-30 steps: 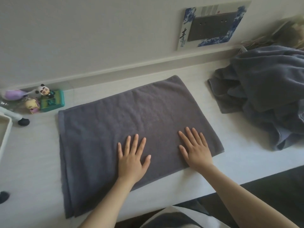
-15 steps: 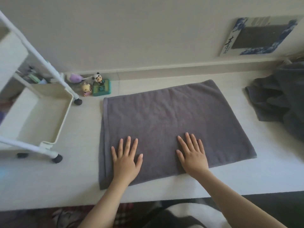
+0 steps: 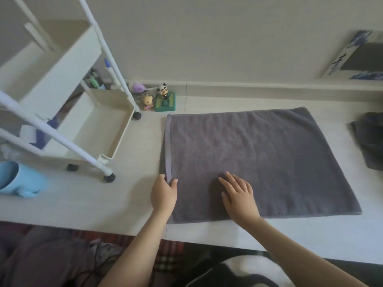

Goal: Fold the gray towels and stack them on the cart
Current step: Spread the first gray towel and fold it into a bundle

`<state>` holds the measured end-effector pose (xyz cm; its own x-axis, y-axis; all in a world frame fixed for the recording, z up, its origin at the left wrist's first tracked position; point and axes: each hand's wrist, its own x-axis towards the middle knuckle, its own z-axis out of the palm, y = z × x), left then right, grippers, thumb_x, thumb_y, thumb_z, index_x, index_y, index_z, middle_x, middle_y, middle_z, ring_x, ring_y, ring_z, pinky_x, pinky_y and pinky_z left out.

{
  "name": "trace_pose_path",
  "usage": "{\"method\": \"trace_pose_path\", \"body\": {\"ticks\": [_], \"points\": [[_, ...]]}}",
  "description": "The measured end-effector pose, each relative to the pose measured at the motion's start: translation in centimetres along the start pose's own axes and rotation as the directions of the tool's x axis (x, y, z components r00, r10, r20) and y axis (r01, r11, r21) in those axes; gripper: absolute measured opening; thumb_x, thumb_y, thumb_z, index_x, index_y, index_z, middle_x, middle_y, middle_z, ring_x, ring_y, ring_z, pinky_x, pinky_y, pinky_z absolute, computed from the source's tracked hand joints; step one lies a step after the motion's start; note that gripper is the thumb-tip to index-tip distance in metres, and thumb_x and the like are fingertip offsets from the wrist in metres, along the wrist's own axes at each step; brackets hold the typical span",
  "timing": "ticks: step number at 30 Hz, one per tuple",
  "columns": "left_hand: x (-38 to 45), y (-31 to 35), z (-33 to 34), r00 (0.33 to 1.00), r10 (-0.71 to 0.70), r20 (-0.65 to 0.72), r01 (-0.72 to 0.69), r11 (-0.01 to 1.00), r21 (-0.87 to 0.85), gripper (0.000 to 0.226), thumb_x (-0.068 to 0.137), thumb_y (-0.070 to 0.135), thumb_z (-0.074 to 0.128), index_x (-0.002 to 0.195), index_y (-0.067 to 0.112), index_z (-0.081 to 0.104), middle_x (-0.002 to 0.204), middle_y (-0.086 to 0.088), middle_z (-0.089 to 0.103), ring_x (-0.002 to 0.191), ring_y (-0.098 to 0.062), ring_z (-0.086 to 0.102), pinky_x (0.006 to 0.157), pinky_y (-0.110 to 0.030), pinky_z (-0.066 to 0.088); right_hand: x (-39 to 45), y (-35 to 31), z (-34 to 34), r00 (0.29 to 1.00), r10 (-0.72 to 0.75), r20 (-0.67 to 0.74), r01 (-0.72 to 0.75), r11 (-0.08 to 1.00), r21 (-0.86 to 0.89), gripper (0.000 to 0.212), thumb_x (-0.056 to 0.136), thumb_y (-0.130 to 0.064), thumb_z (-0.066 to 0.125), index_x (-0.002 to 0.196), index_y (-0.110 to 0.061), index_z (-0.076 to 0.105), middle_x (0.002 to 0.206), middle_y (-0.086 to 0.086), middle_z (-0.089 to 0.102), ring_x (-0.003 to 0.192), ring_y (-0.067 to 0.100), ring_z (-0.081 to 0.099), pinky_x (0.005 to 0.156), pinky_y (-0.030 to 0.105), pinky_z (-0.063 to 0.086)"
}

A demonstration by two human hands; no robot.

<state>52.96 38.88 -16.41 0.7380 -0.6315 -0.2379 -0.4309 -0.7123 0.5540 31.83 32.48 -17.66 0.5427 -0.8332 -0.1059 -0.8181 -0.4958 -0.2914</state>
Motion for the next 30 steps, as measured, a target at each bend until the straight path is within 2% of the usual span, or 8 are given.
{"method": "trace_pose_path", "body": {"ticks": [3, 5, 11, 15, 18, 21, 27, 30], "points": [[-0.6, 2.0, -1.0, 0.986, 0.112, -0.125, -0.124, 0.988, -0.093, 0.025, 0.098, 0.023, 0.045, 0.077, 0.010, 0.040, 0.076, -0.003, 0.046, 0.072, -0.028, 0.051, 0.061, -0.029, 0.030, 0.2, -0.5, -0.3, 0.997, -0.021, -0.077, 0.023, 0.999, 0.022, 0.045, 0.091, -0.034, 0.033, 0.127, -0.020, 0.056, 0.138, 0.004, 0.052, 0.125, 0.027, 0.048, 0.108, 0.037, 0.025], [0.0, 2.3, -1.6, 0.969, 0.131, -0.208, -0.152, 0.985, -0.085, 0.022, 0.099, 0.023, 0.041, 0.083, 0.009, 0.045, 0.077, -0.001, 0.049, 0.067, -0.022, 0.045, 0.061, -0.029, 0.031, 0.5, -0.3, -0.7, 0.994, -0.026, -0.107, 0.029, 0.999, 0.031, 0.046, 0.091, -0.036, 0.033, 0.128, -0.020, 0.055, 0.137, 0.004, 0.052, 0.124, 0.025, 0.045, 0.108, 0.034, 0.024], [1.2, -1.2, 0.3, 0.987, 0.137, -0.088, -0.113, 0.966, 0.234, 0.022, 0.100, 0.022, 0.038, 0.099, 0.005, 0.052, 0.094, -0.013, 0.061, 0.078, -0.038, 0.062, 0.058, -0.034, 0.036, 0.2, -0.4, 0.7, 0.993, -0.031, 0.116, 0.046, 0.991, -0.126, 0.059, 0.091, -0.055, 0.017, 0.145, -0.033, 0.029, 0.155, 0.003, 0.023, 0.142, 0.028, 0.023, 0.114, 0.036, -0.004], [0.9, -1.5, 0.3, 0.982, 0.144, -0.125, -0.112, 0.966, 0.232, 0.024, 0.099, 0.020, 0.041, 0.108, 0.004, 0.057, 0.098, -0.013, 0.063, 0.073, -0.037, 0.063, 0.055, -0.032, 0.034, 0.3, -0.2, 1.0, 0.994, -0.050, 0.100, 0.068, 0.979, -0.192, 0.055, 0.092, -0.052, 0.026, 0.141, -0.030, 0.038, 0.150, 0.006, 0.034, 0.136, 0.029, 0.035, 0.113, 0.036, -0.002], [1.2, -1.8, 0.4, 0.985, 0.127, -0.117, -0.092, 0.959, 0.267, 0.024, 0.099, 0.019, 0.041, 0.111, 0.003, 0.055, 0.098, -0.015, 0.063, 0.069, -0.037, 0.062, 0.053, -0.031, 0.033, 0.7, -0.3, 1.0, 0.995, -0.061, 0.079, 0.076, 0.977, -0.198, 0.055, 0.093, -0.053, 0.024, 0.142, -0.031, 0.034, 0.153, 0.005, 0.029, 0.139, 0.028, 0.028, 0.115, 0.036, -0.004], [1.6, -1.6, 0.5, 0.992, 0.082, -0.101, -0.053, 0.965, 0.257, 0.028, 0.099, 0.021, 0.040, 0.120, 0.005, 0.050, 0.109, -0.014, 0.060, 0.076, -0.035, 0.063, 0.055, -0.032, 0.037, 0.9, -0.1, 1.4, 0.994, -0.043, 0.098, 0.062, 0.976, -0.207, 0.058, 0.093, -0.057, 0.020, 0.146, -0.034, 0.022, 0.156, 0.004, 0.018, 0.144, 0.027, 0.016, 0.117, 0.039, -0.006], [2.4, -0.4, 1.0, 0.978, 0.075, -0.193, -0.015, 0.956, 0.293, 0.050, 0.084, 0.026, 0.064, 0.127, 0.004, 0.052, 0.121, -0.021, 0.055, 0.108, -0.040, 0.051, 0.083, -0.048, 0.043, 2.1, -0.8, 1.7, 0.995, -0.048, 0.090, 0.066, 0.978, -0.198, 0.058, 0.093, -0.056, 0.025, 0.146, -0.032, 0.025, 0.153, 0.006, 0.028, 0.141, 0.028, 0.026, 0.116, 0.037, -0.005], [3.0, 0.4, 0.4, 0.992, -0.054, -0.112, 0.078, 0.972, 0.221, 0.057, 0.088, 0.037, 0.059, 0.132, 0.003, 0.044, 0.121, -0.020, 0.052, 0.111, -0.039, 0.049, 0.084, -0.046, 0.042, 2.3, -0.9, 1.9, 0.994, -0.038, 0.107, 0.058, 0.980, -0.190, 0.059, 0.093, -0.056, 0.025, 0.146, -0.032, 0.023, 0.153, 0.006, 0.029, 0.141, 0.028, 0.026, 0.116, 0.039, -0.002]]}}
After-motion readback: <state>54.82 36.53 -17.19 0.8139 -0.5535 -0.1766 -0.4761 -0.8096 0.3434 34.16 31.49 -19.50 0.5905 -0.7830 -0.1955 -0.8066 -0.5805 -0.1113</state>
